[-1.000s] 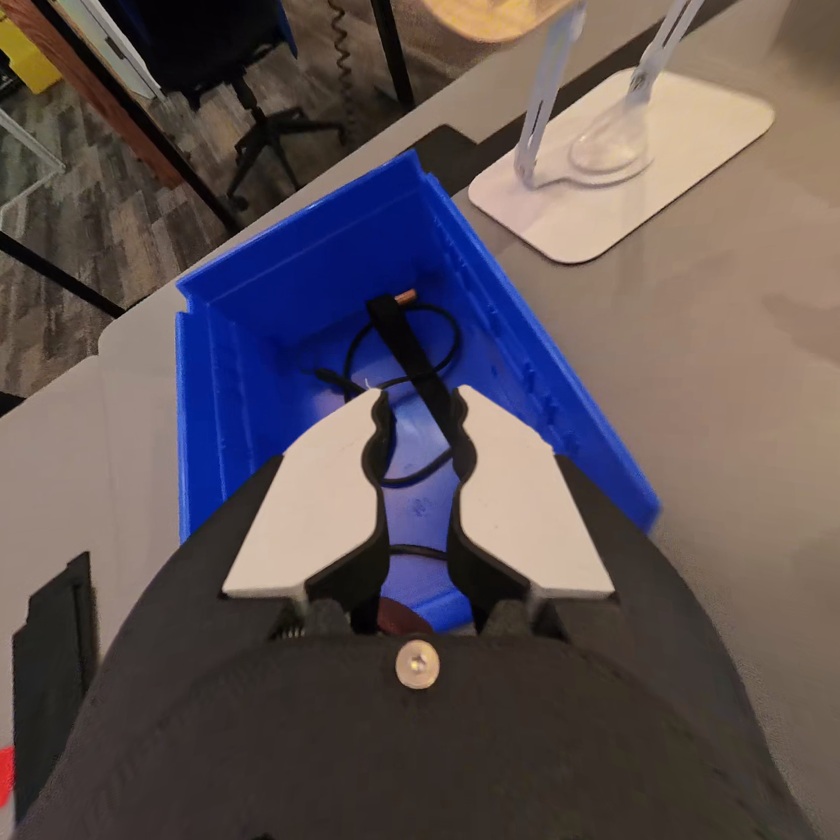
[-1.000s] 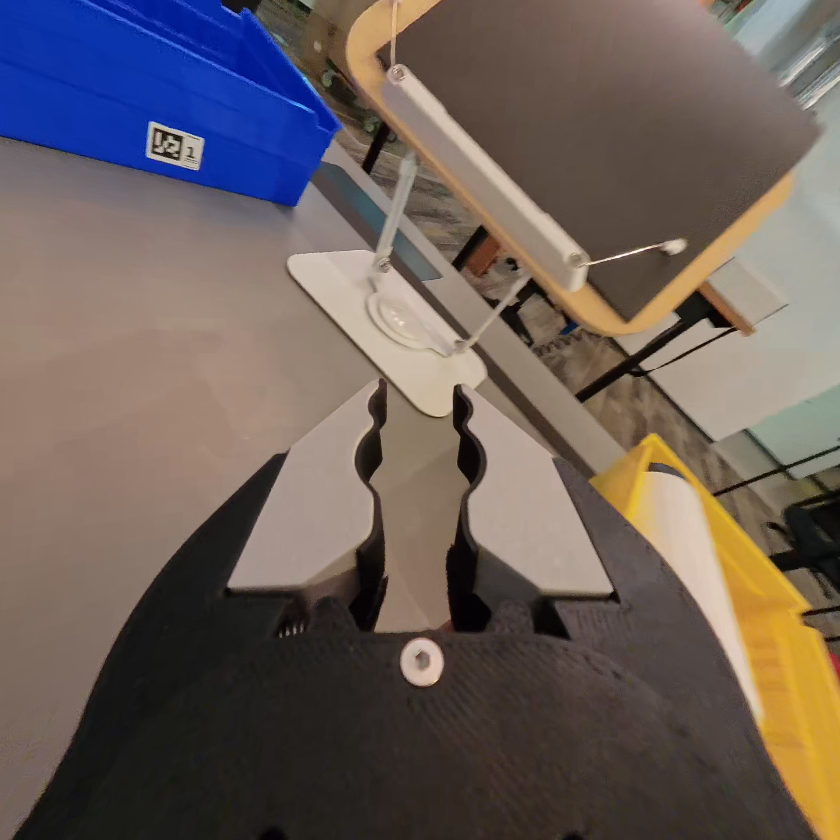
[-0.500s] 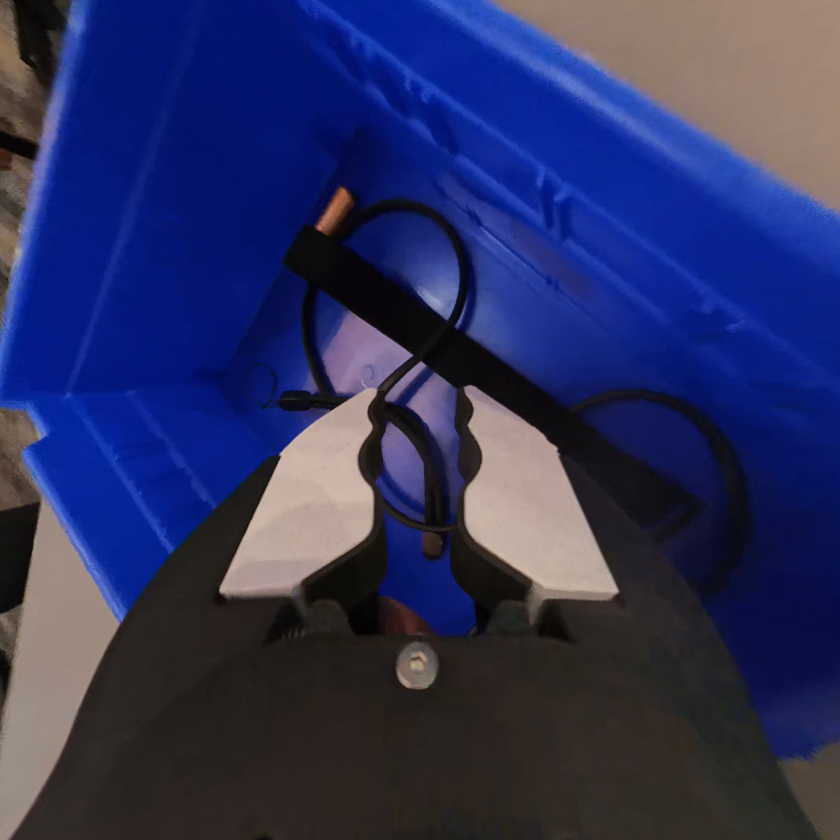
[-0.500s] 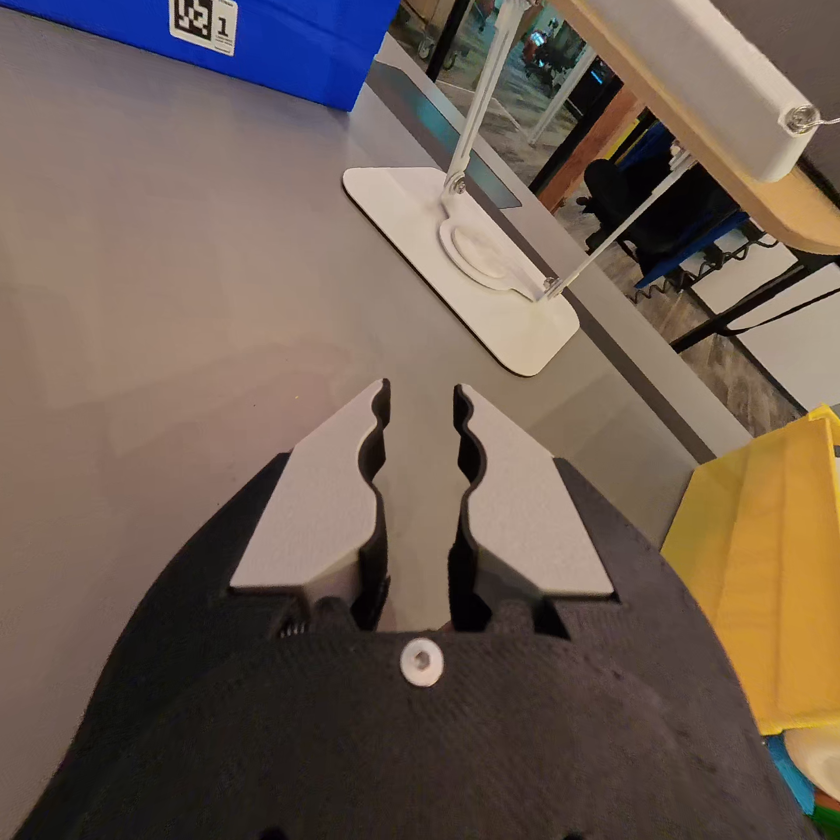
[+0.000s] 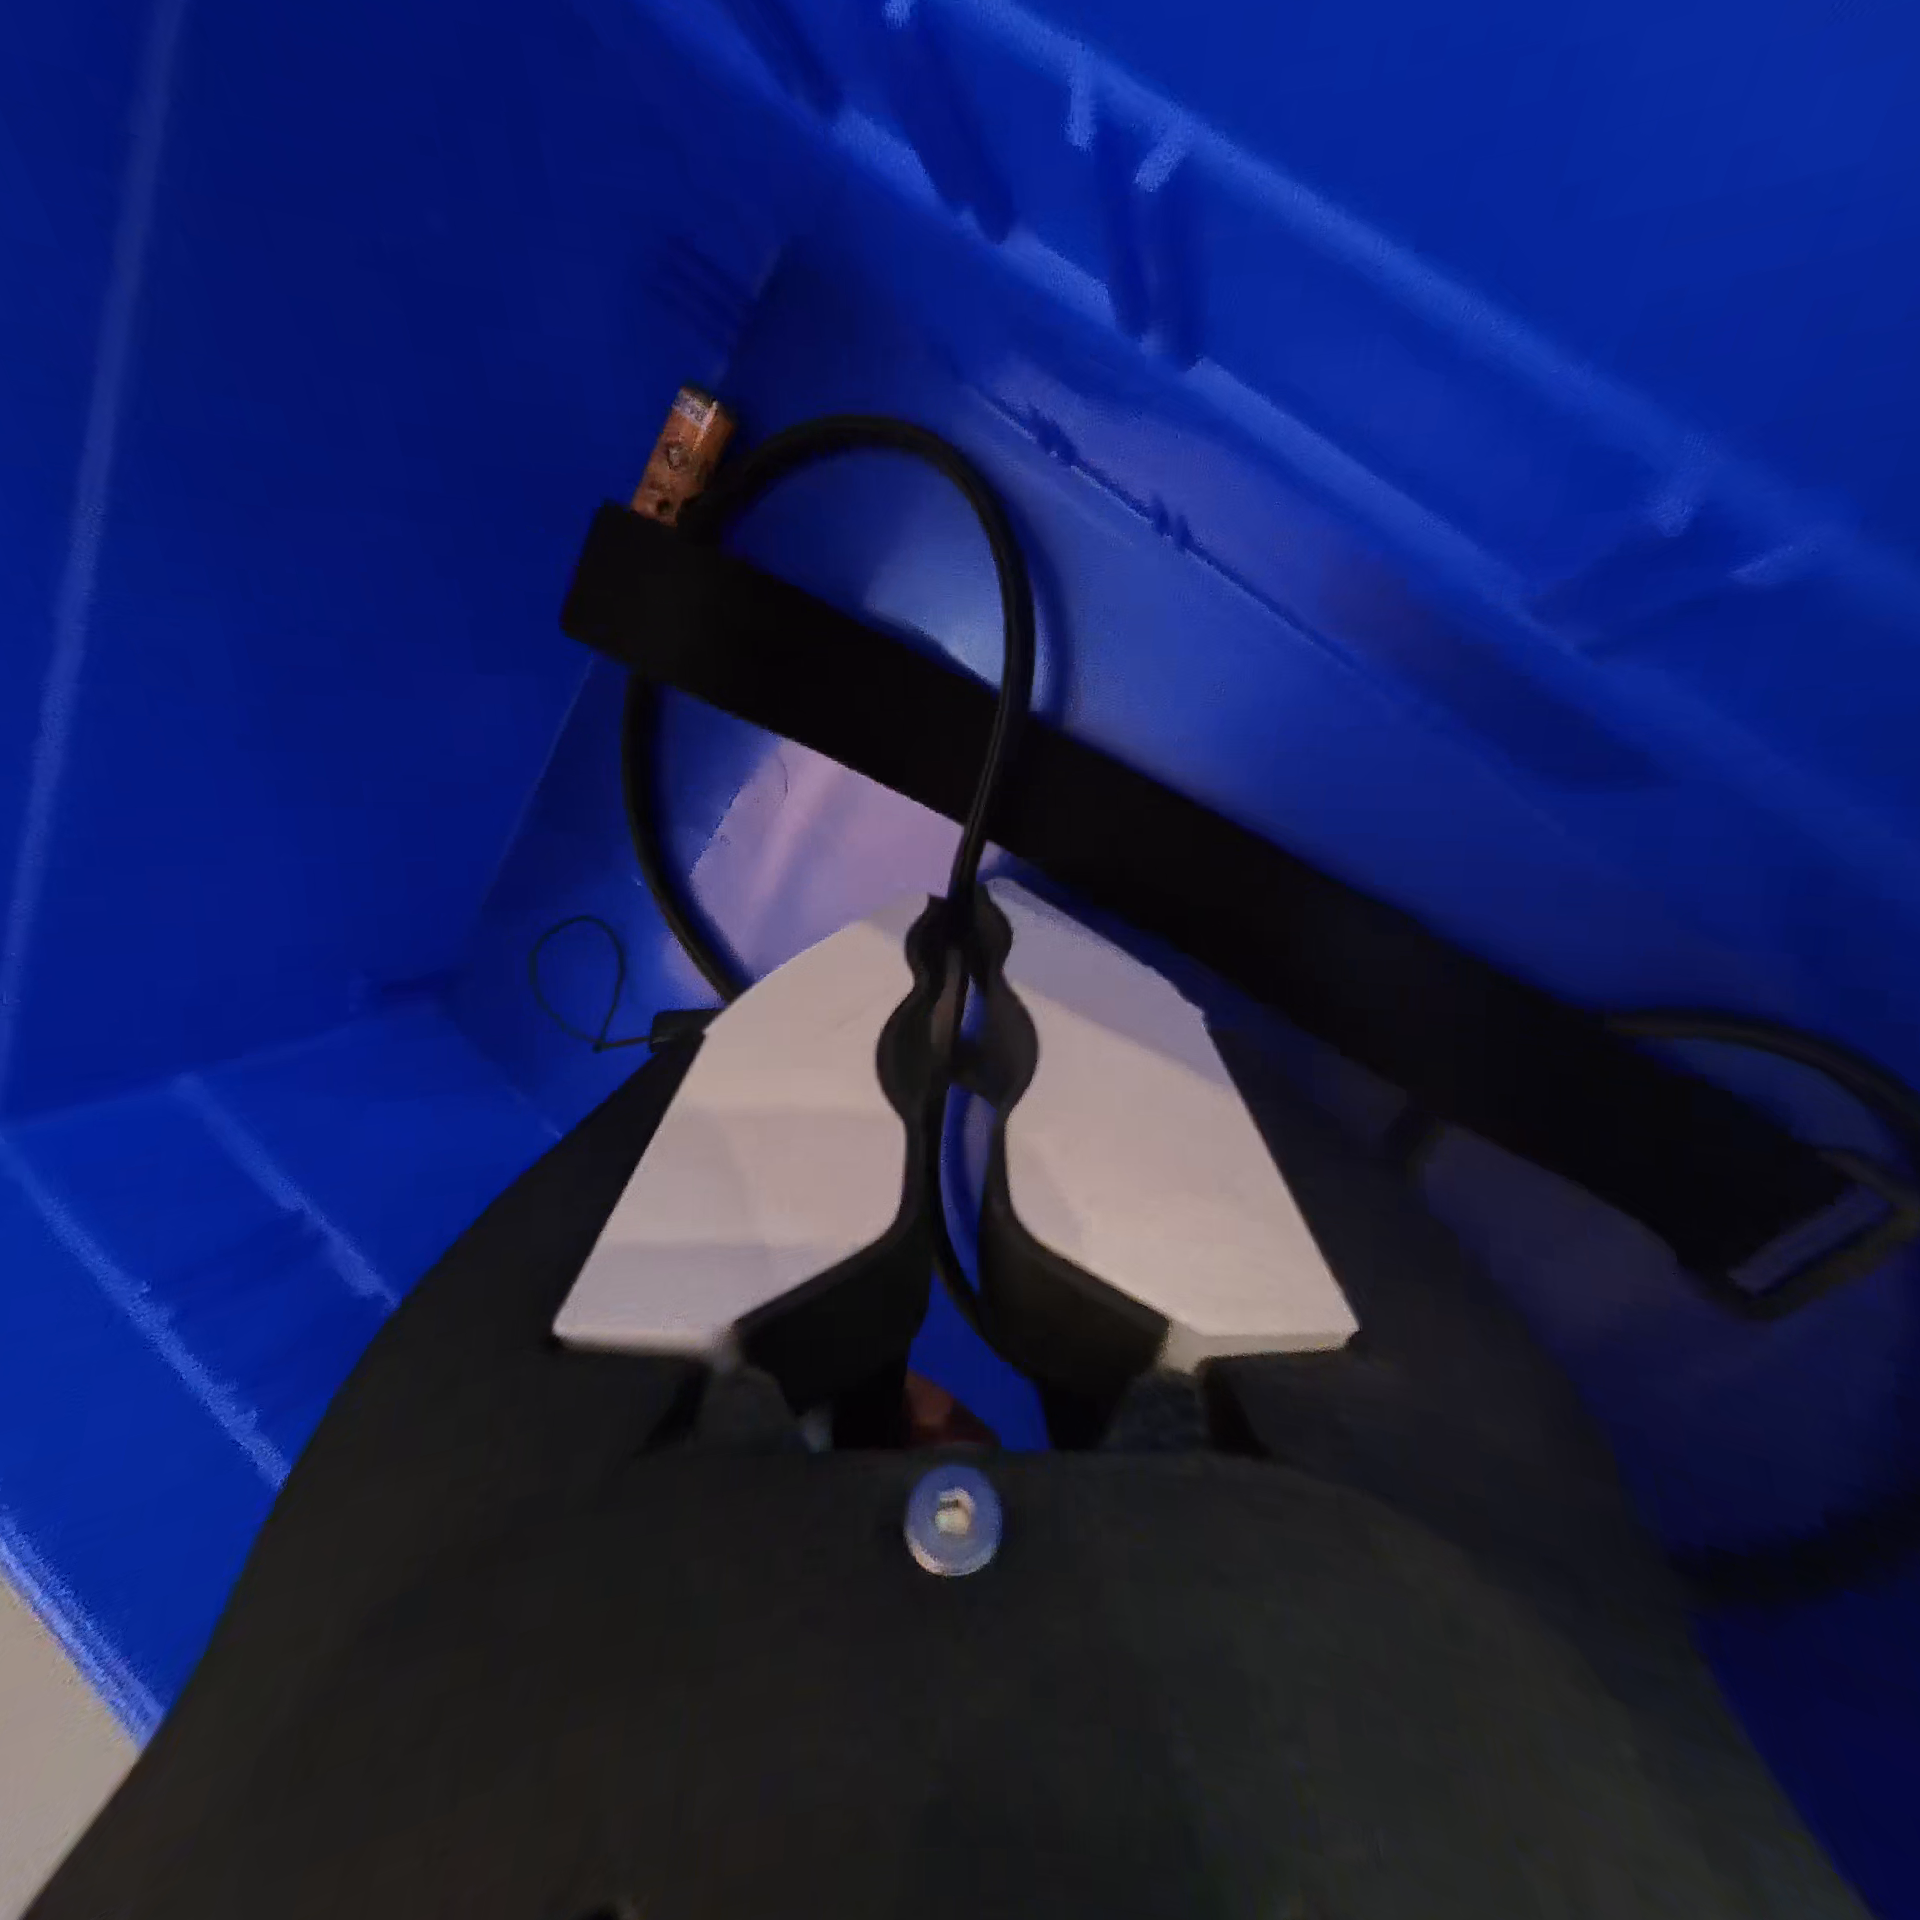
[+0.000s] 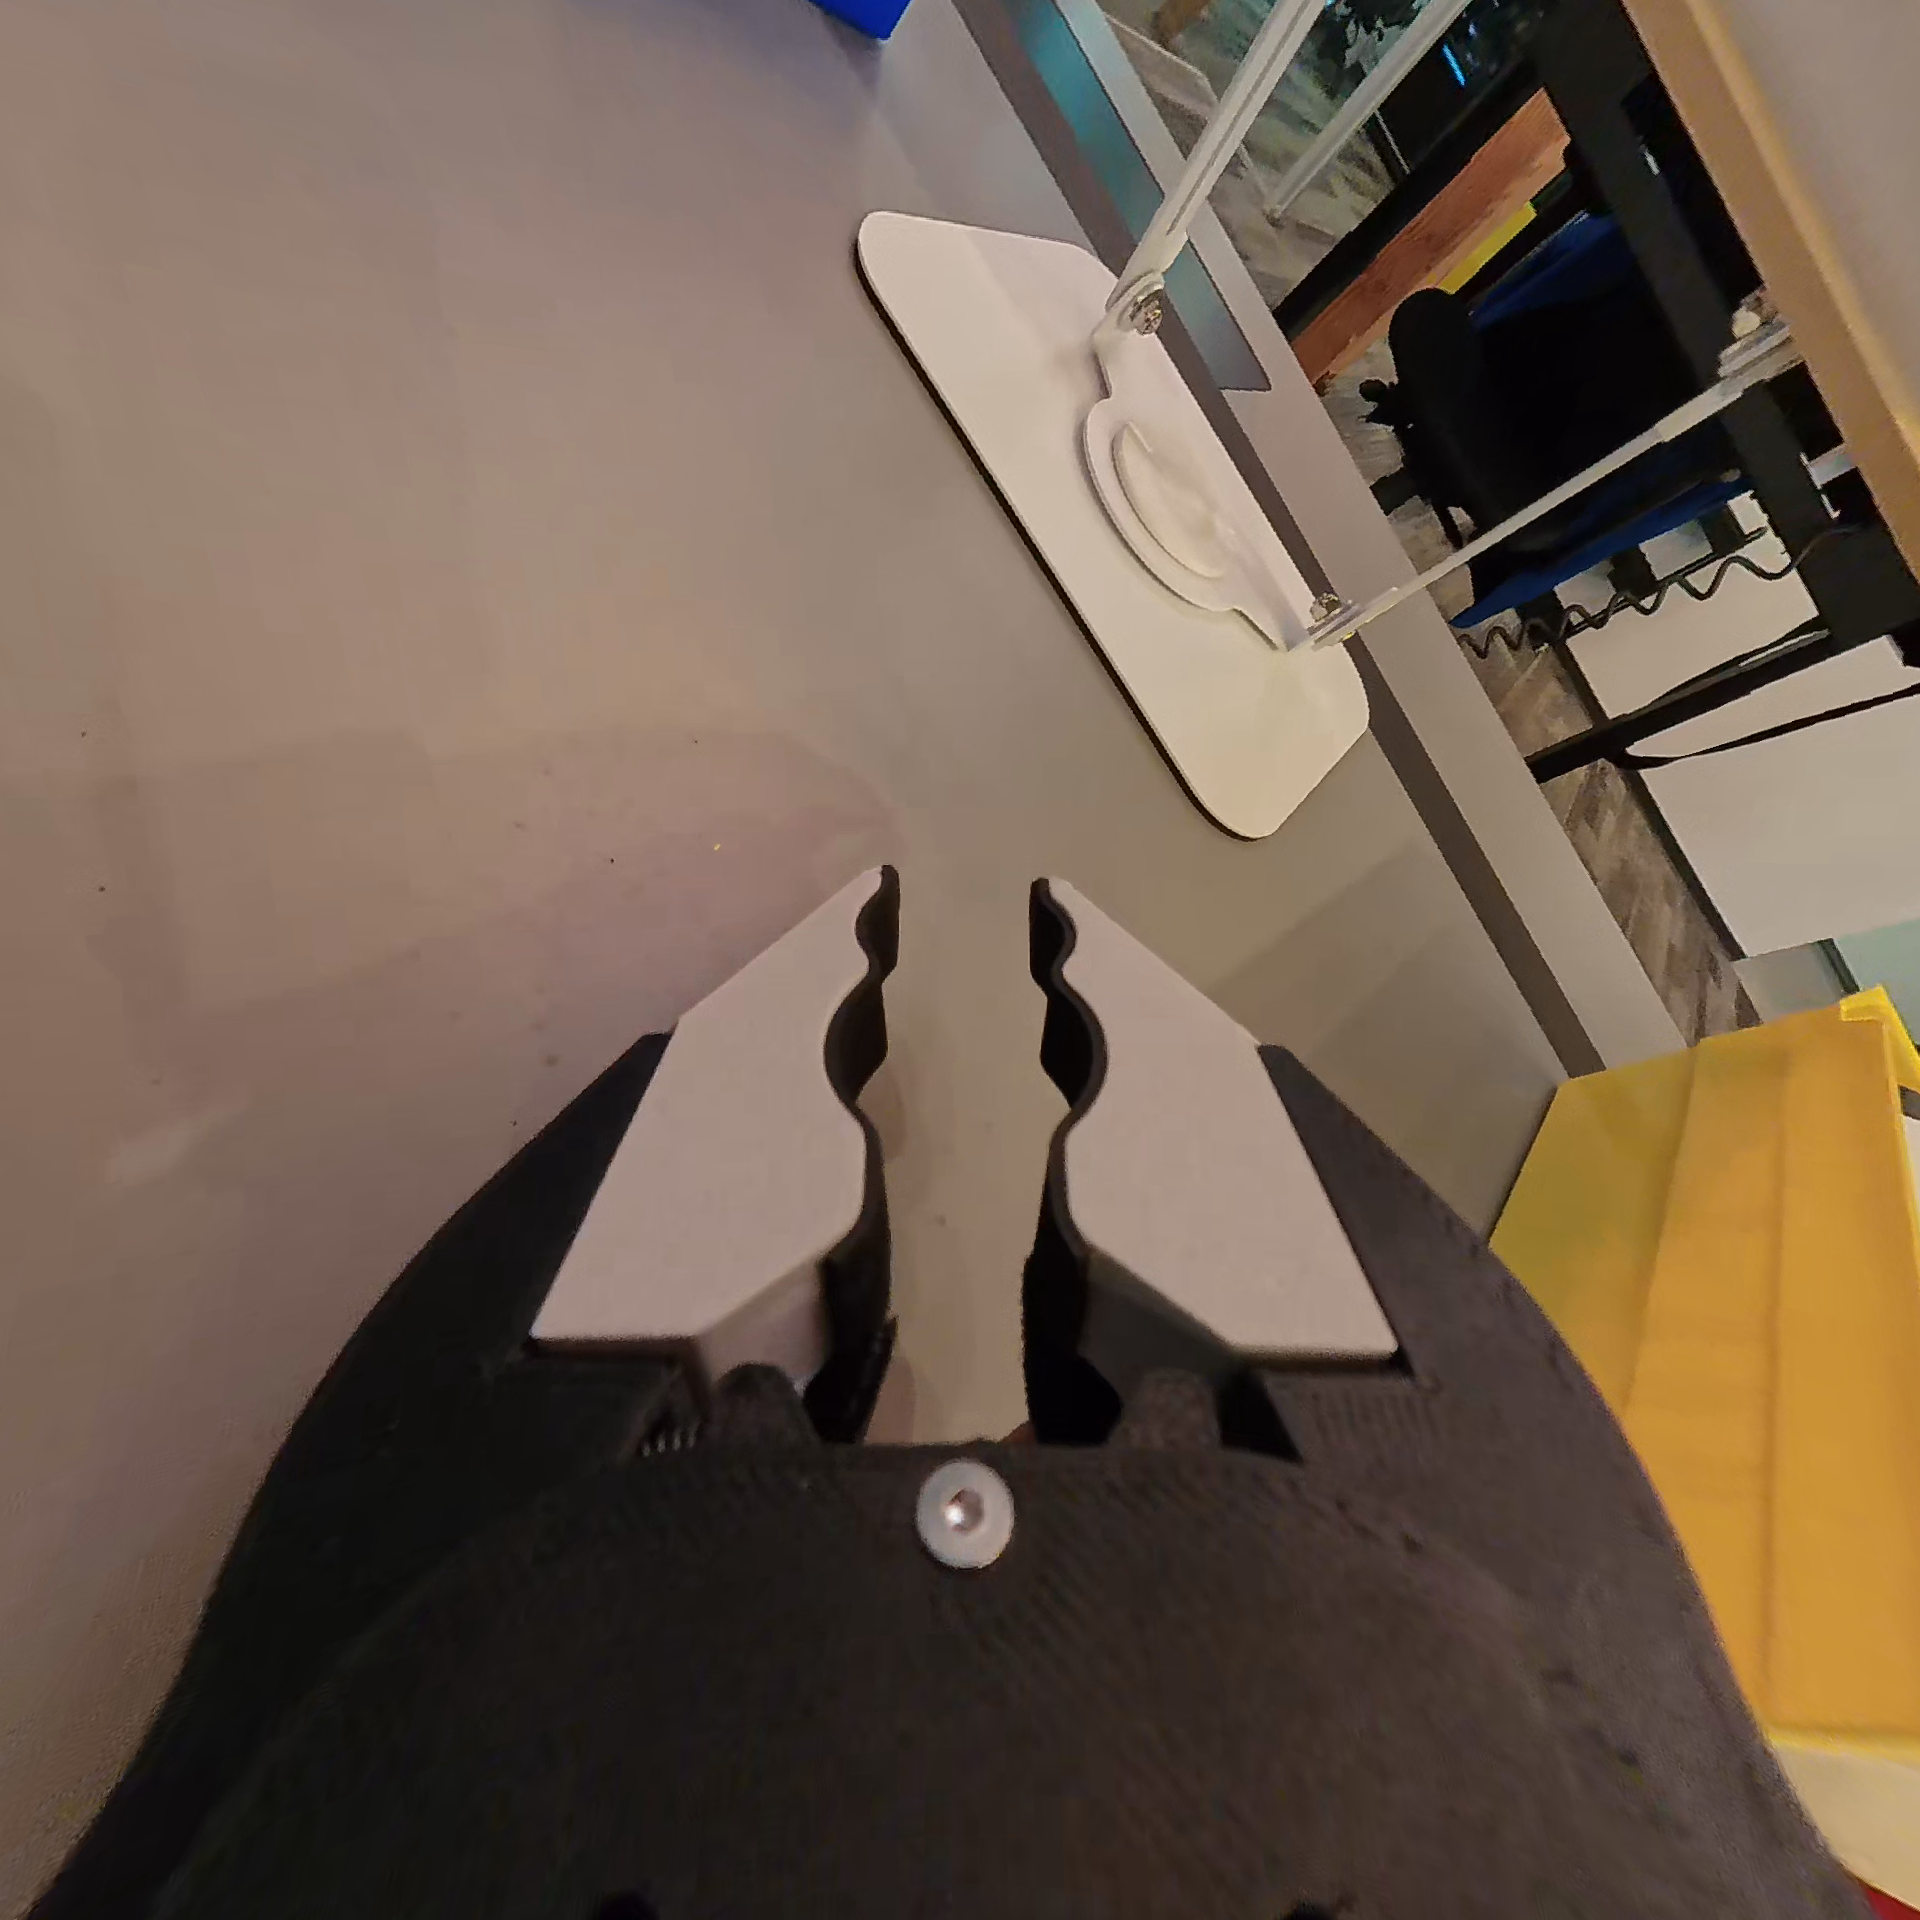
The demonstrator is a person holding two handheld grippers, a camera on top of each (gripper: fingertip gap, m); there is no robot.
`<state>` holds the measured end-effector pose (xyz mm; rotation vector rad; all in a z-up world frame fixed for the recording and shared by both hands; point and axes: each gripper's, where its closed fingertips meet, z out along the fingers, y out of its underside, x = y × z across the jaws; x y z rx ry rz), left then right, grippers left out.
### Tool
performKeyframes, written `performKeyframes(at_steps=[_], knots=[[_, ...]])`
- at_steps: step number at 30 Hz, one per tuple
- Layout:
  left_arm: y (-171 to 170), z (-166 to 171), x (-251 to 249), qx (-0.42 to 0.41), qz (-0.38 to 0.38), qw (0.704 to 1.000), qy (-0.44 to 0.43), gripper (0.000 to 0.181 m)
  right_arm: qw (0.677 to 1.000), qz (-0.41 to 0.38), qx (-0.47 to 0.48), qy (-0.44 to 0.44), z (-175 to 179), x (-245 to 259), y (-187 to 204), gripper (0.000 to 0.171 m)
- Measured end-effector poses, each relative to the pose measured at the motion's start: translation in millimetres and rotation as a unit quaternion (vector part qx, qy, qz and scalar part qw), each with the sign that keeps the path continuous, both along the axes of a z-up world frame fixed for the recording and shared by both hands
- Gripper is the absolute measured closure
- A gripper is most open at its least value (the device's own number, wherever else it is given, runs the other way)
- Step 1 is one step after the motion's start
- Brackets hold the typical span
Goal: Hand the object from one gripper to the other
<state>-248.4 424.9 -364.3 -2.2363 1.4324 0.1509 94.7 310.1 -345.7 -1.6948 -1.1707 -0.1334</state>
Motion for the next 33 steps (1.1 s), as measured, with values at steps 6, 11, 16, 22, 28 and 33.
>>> performKeyframes(at_steps=[6,11,16,22,28,33], knots=[[1,48,1,0.069,0.009,0.997,-0.041,0.178,1.0,0.0,-0.001,0.002,0,0,0,0.149],[0,121,-6,0.145,0.03,0.984,-0.096,0.177,1.0,0.002,-0.001,0.002,0,0,-1,0.149],[-3,195,-9,0.21,0.035,0.965,-0.155,0.178,1.0,0.003,-0.001,0.001,0,0,-1,0.149],[-6,256,-14,0.279,0.041,0.944,-0.173,0.177,1.0,0.003,-0.001,-0.002,-1,0,-1,0.148],[-19,304,-11,0.333,0.036,0.925,-0.181,0.177,1.0,0.003,0.003,0.005,2,0,-1,0.147],[-41,354,-5,0.389,0.025,0.901,-0.188,0.178,1.0,0.004,0.005,0.015,5,0,-1,0.144]])
